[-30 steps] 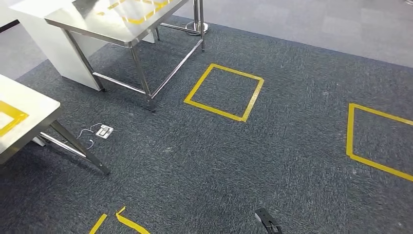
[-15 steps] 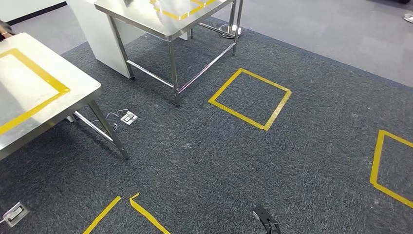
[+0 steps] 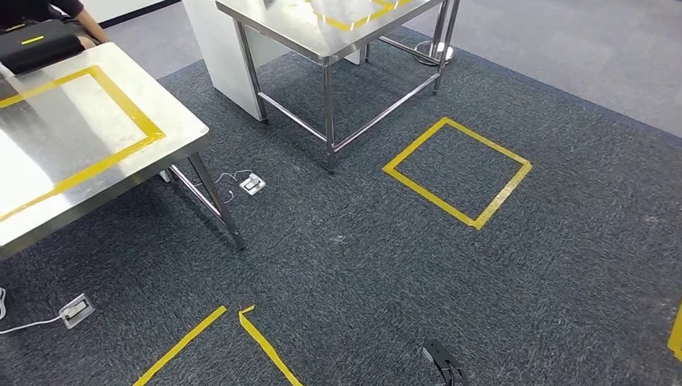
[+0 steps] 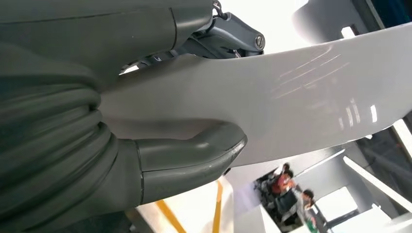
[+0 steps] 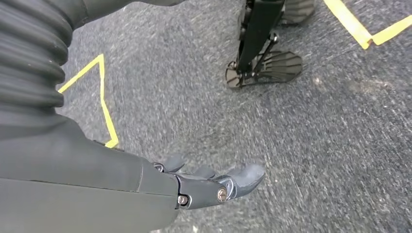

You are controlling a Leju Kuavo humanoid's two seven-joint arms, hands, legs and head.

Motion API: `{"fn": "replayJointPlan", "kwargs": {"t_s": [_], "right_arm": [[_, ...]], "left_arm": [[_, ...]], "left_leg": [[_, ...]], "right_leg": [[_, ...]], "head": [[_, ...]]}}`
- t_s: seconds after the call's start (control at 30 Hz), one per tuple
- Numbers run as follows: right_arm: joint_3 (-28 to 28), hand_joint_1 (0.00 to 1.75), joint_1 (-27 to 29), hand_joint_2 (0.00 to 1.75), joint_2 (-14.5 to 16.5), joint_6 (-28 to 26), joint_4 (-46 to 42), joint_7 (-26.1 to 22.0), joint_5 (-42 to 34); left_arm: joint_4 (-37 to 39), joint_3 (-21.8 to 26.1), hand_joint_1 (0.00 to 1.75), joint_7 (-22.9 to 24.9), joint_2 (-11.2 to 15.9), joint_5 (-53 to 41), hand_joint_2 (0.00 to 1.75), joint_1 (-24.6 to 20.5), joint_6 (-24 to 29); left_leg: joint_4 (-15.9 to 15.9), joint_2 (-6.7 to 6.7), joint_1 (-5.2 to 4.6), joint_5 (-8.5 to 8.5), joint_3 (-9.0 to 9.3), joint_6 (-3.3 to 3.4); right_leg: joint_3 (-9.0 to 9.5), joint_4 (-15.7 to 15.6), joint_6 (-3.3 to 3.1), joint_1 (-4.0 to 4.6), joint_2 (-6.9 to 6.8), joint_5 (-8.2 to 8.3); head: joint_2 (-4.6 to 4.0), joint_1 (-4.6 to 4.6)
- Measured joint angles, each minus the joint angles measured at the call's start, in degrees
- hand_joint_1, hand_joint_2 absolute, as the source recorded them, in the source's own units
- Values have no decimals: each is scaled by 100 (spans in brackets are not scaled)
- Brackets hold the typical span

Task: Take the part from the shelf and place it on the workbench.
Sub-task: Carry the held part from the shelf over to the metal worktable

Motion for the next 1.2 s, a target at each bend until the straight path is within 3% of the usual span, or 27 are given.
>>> {"fn": "replayJointPlan", "kwargs": {"t_s": [0.07, 0.13, 0.2, 0.27, 0.33, 0.4, 0.47, 0.53, 0.6, 0.63, 0.67, 0.7, 0.77, 0.83, 0.9, 0.93, 1.0, 1.03, 1.1, 1.13, 1.17, 1.2], "right_arm": [[-1, 0, 15, 175, 0, -2, 0, 1, -19], [-2, 0, 20, 175, 1, -3, 0, 3, -35], [-2, 0, 16, 175, 5, -2, 0, 3, -41], [-3, 0, 12, 175, 10, -2, 0, 5, -50], [-7, 0, 9, 175, 13, -2, 0, 9, -72], [-17, 0, 2, 175, 14, 0, 0, 11, -93], [-31, 0, -9, 175, 15, 2, 0, 11, -102], [-40, 0, -6, 175, 17, 2, 0, 10, -107], [-44, 0, 16, 175, 19, 2, 0, 10, -105], [-45, 0, 26, 175, 20, 2, 0, 9, -104], [-46, 0, 32, 175, 21, 2, 0, 7, -101], [-46, 0, 33, 175, 22, 2, 0, 4, -98], [-46, 0, 32, 175, 17, 3, 0, -1, -94], [-48, 0, 31, 175, 14, 4, 0, 0, -93], [-48, 0, 25, 175, 16, 4, 0, -4, -92], [-48, 0, 20, 175, 19, 4, 0, -9, -92], [-48, 0, 21, 175, 23, 3, 0, -16, -90], [-48, 0, 29, 175, 24, 2, 0, -15, -88], [-56, 0, 44, 175, 24, 1, 0, -3, -110], [-69, 0, 45, 175, 24, 1, 0, 13, -134], [-86, 0, 42, 175, 24, 0, 0, 39, -158], [-105, 0, 39, 175, 24, 0, 0, 73, -177]], "left_arm": [[51, -31, 175, 5, -5, -1, 175, -67, 4], [104, -57, 175, 14, -11, -4, 175, -74, 15], [137, -74, 175, 17, -14, -6, 175, -100, 26], [156, -84, 175, 17, -19, -7, 175, -159, 40], [181, -95, 175, 16, -30, -23, 175, -201, 72], [208, -115, 175, 15, -45, -61, 175, -211, 113], [229, -144, 175, 12, -67, -93, 175, -238, 146], [249, -185, 175, 8, -100, -103, 175, -272, 175], [288, -230, 175, 11, -139, -103, 175, -283, 195], [310, -245, 175, 12, -154, -103, 175, -282, 207], [328, -256, 175, 13, -164, -103, 175, -282, 219], [340, -262, 175, 11, -170, -103, 175, -282, 231], [348, -269, 175, 4, -177, -103, 175, -283, 255], [350, -278, 175, -8, -192, -103, 175, -274, 281], [348, -289, 175, -18, -198, -103, 175, -242, 301], [346, -292, 175, -25, -197, -103, 175, -219, 311], [339, -298, 175, -31, -197, -106, 175, -193, 336], [336, -303, 175, -33, -209, -110, 175, -180, 351], [324, -313, 175, -27, -251, -138, 175, -125, 375], [311, -315, 175, -20, -271, -162, 175, -81, 384], [291, -316, 175, -11, -285, -189, 175, -40, 390], [263, -315, 175, -5, -293, -209, 175, -12, 393]], "left_leg": [[733, 178, -4, -352, -318, -30], [1042, 219, -1, -405, -414, -46], [509, 303, -1, -106, -84, -37], [-203, 523, -36, 107, 310, 26], [-442, 595, -74, 119, 416, 122], [-453, 456, -69, 156, 392, 206], [-475, 348, -44, 193, 377, 275], [-484, 243, -28, 218, 351, 317], [-479, 114, -27, 233, 321, 331], [-474, 42, -27, 238, 312, 329], [-470, -29, -27, 243, 309, 323], [-466, -102, -27, 249, 309, 313], [-459, -233, -25, 266, 297, 276], [-469, -352, -17, 298, 264, 206], [-505, -467, -3, 341, 239, 119], [-491, -429, -6, 332, 217, 87], [-200, -164, -22, 144, 69, 45], [108, 12, -27, -32, -71, 33], [815, 169, -14, -348, -375, -2], [999, 200, -4, -390, -441, -16], [979, 219, 5, -331, -400, -26], [735, 238, 14, -186, -246, -30]], "right_leg": [[-12, 3, -23, 15, -129, -1], [-19, 10, -26, 22, -256, -6], [-15, 29, -11, 25, -384, -22], [-9, 56, 30, 54, -501, -55], [-4, 67, 85, 88, -602, -73], [1, 65, 146, 91, -689, -85], [-65, 235, 220, 66, -507, -219], [-337, 834, 273, 36, -175, -549], [-673, 1511, 286, 29, -44, -797], [-737, 1623, 281, 29, -26, -778], [-691, 1504, 267, 28, -10, -647], [-537, 1172, 245, 27, 36, -438], [-186, 408, 196, 22, 276, -123], [-42, 74, 180, 27, 399, -58], [-25, 35, 155, 32, 274, -35], [-7, 6, 122, 26, 208, -13], [26, -49, 50, 1, 73, 27], [29, -55, 29, 6, 20, 30], [20, -53, 14, 12, -83, 26], [16, -50, 14, 13, -126, 24], [13, -45, 18, 11, -168, 22], [13, -36, 27, 9, -201, 16]], "head": [[0, -12], [0, -12], [0, -13], [0, -12], [0, -1], [0, 7], [0, 15], [0, 45], [0, 70], [0, 73], [0, 74], [0, 74], [0, 72], [0, 78], [0, 88], [0, 84], [0, 59], [0, 47], [0, 40], [0, 38], [0, 38], [0, 37]]}}
